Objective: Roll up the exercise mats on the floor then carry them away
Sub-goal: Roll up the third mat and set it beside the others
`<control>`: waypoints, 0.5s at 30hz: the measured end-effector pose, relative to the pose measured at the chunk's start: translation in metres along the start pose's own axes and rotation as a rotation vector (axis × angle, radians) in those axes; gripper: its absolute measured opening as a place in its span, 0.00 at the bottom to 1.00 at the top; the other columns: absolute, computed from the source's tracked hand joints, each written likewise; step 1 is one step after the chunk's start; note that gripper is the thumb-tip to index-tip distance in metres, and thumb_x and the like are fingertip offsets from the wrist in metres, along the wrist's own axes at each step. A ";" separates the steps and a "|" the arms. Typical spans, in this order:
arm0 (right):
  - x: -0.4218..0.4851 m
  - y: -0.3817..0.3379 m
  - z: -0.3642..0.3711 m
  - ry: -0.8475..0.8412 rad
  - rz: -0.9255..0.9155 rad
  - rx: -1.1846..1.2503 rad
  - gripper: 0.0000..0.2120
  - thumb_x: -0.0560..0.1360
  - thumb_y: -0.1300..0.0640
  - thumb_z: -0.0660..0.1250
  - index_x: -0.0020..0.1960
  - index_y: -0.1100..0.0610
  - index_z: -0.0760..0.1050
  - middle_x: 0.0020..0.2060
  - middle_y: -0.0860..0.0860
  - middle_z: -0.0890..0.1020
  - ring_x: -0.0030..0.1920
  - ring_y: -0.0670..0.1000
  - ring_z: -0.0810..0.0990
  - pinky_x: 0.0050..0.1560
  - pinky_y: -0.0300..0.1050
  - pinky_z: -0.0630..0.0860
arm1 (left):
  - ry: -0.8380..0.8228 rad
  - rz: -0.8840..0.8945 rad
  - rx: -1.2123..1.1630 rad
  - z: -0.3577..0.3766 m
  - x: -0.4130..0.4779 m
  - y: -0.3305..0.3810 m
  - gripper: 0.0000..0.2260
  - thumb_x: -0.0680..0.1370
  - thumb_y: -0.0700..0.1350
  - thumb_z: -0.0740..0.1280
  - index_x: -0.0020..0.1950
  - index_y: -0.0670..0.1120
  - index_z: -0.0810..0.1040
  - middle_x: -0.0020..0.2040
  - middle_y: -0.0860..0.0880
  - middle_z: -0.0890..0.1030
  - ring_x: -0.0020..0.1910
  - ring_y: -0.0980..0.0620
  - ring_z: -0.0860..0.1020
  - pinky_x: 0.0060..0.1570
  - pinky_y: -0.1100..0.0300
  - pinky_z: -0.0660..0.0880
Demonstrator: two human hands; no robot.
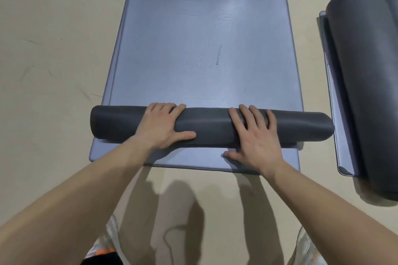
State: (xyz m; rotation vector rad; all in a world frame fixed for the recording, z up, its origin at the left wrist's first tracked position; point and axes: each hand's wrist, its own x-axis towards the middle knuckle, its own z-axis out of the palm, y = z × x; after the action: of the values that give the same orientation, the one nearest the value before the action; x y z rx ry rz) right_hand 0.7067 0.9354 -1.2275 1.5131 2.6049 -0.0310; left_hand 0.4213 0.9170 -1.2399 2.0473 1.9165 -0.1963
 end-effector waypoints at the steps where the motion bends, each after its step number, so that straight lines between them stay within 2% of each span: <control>1: 0.005 0.002 0.002 -0.021 0.004 -0.001 0.56 0.61 0.26 0.71 0.80 0.52 0.59 0.75 0.55 0.68 0.75 0.60 0.66 0.75 0.65 0.54 | 0.001 -0.009 0.002 0.001 0.001 0.001 0.54 0.65 0.84 0.40 0.79 0.52 0.65 0.75 0.49 0.71 0.74 0.44 0.67 0.76 0.46 0.57; 4: 0.041 0.011 -0.001 -0.114 0.001 0.016 0.55 0.58 0.28 0.75 0.77 0.48 0.59 0.71 0.50 0.70 0.71 0.56 0.68 0.75 0.62 0.56 | 0.137 0.023 0.148 0.009 -0.005 0.007 0.50 0.66 0.81 0.56 0.77 0.47 0.66 0.77 0.46 0.67 0.75 0.40 0.65 0.73 0.36 0.60; 7: 0.057 0.012 0.001 -0.189 0.012 -0.006 0.57 0.55 0.30 0.76 0.77 0.48 0.59 0.71 0.51 0.69 0.71 0.57 0.68 0.74 0.63 0.55 | 0.215 0.075 0.221 0.022 -0.006 0.005 0.48 0.62 0.74 0.72 0.74 0.48 0.66 0.70 0.47 0.71 0.67 0.41 0.71 0.69 0.38 0.64; 9: 0.053 0.011 0.007 -0.133 0.017 -0.066 0.56 0.55 0.33 0.78 0.77 0.51 0.60 0.69 0.54 0.70 0.68 0.59 0.70 0.72 0.64 0.58 | 0.280 0.079 0.172 0.022 0.002 0.002 0.43 0.62 0.68 0.75 0.72 0.50 0.69 0.67 0.48 0.74 0.63 0.42 0.74 0.66 0.41 0.67; 11: 0.054 0.014 0.005 -0.095 -0.024 -0.089 0.50 0.58 0.36 0.78 0.74 0.51 0.62 0.63 0.53 0.73 0.62 0.59 0.74 0.68 0.61 0.64 | 0.272 0.087 0.136 0.016 0.008 0.001 0.40 0.62 0.64 0.74 0.71 0.51 0.71 0.66 0.49 0.76 0.60 0.42 0.76 0.63 0.43 0.69; 13: 0.064 0.017 -0.009 -0.193 -0.043 -0.067 0.47 0.59 0.35 0.76 0.72 0.49 0.63 0.61 0.52 0.74 0.59 0.58 0.75 0.65 0.58 0.67 | 0.158 0.070 0.120 0.001 0.011 0.002 0.38 0.63 0.64 0.72 0.71 0.53 0.70 0.65 0.50 0.76 0.57 0.43 0.78 0.61 0.46 0.70; 15: 0.069 0.017 -0.025 -0.362 -0.057 -0.024 0.47 0.59 0.33 0.76 0.72 0.47 0.64 0.61 0.51 0.74 0.59 0.58 0.77 0.64 0.58 0.70 | 0.018 0.049 0.096 -0.012 0.006 0.006 0.37 0.63 0.66 0.71 0.70 0.57 0.69 0.64 0.53 0.76 0.54 0.45 0.78 0.56 0.49 0.72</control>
State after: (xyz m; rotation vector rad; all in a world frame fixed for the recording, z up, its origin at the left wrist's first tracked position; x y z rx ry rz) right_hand 0.6856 1.0055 -1.2104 1.2853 2.3481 -0.2540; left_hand 0.4263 0.9262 -1.2296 2.1626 1.8993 -0.2631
